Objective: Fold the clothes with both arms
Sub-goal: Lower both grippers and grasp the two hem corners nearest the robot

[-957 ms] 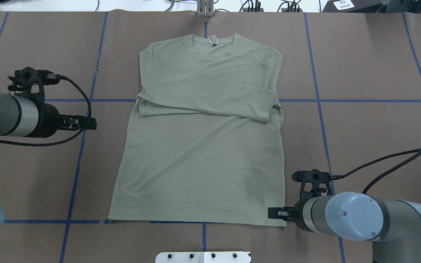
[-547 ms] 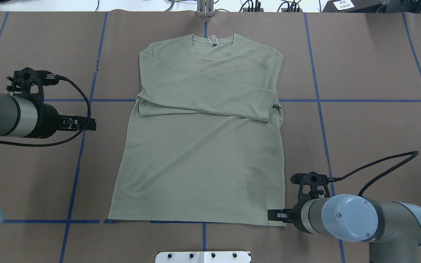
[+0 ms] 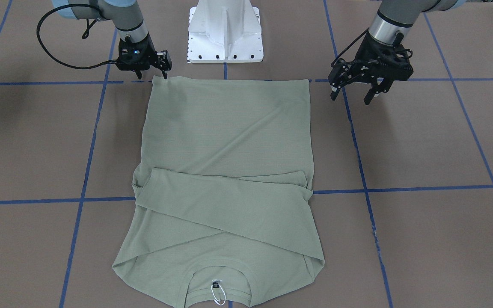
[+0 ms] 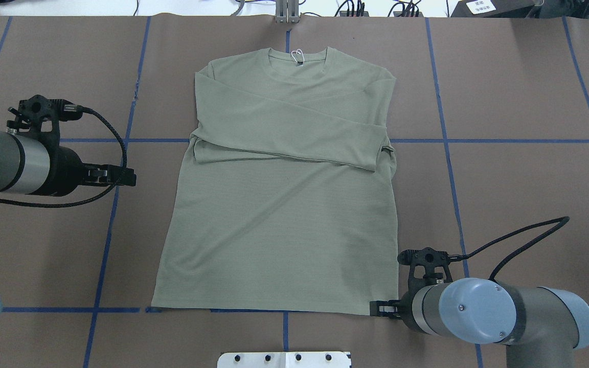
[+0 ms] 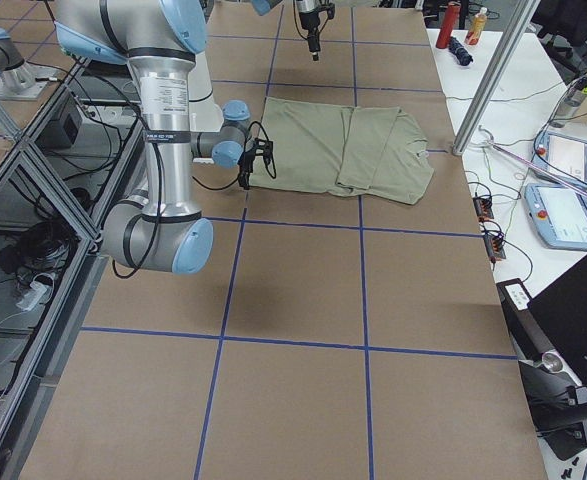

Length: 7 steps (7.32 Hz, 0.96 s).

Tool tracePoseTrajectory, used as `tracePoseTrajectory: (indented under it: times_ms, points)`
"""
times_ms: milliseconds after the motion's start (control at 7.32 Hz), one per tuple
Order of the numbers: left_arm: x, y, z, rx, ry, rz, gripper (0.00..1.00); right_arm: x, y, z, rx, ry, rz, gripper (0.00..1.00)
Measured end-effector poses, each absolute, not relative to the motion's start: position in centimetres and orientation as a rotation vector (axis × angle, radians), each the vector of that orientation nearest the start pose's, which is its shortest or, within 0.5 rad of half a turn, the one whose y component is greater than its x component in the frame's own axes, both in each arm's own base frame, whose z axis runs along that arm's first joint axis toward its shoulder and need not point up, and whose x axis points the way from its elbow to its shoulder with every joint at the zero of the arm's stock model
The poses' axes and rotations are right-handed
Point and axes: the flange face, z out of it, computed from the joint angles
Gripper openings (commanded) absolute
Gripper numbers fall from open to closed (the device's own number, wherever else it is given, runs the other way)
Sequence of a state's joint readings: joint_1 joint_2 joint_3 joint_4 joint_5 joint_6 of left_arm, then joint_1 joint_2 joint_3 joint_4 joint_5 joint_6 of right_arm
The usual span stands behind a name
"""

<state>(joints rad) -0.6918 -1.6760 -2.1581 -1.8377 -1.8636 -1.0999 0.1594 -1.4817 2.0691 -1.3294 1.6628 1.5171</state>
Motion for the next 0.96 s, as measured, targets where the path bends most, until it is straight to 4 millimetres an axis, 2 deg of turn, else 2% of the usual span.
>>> tracePoseTrajectory:
  times_ms: [683,820,957]
  points:
    - [30.61,-38.71,30.83,0.293,0.944,-0.060,1.00,-48.03,-20.64,36.54,0.014,-0.824,0.062,0.79]
    - [30.63,-38.71,30.84,0.293,0.944,-0.059,1.00,-48.05,-20.67,36.59,0.015,-0.823,0.061,0.57]
    - [30.61,-38.70,30.81,0.294,0.944,-0.059,1.00,-48.06,-20.69,36.64,0.014,-0.821,0.061,0.43]
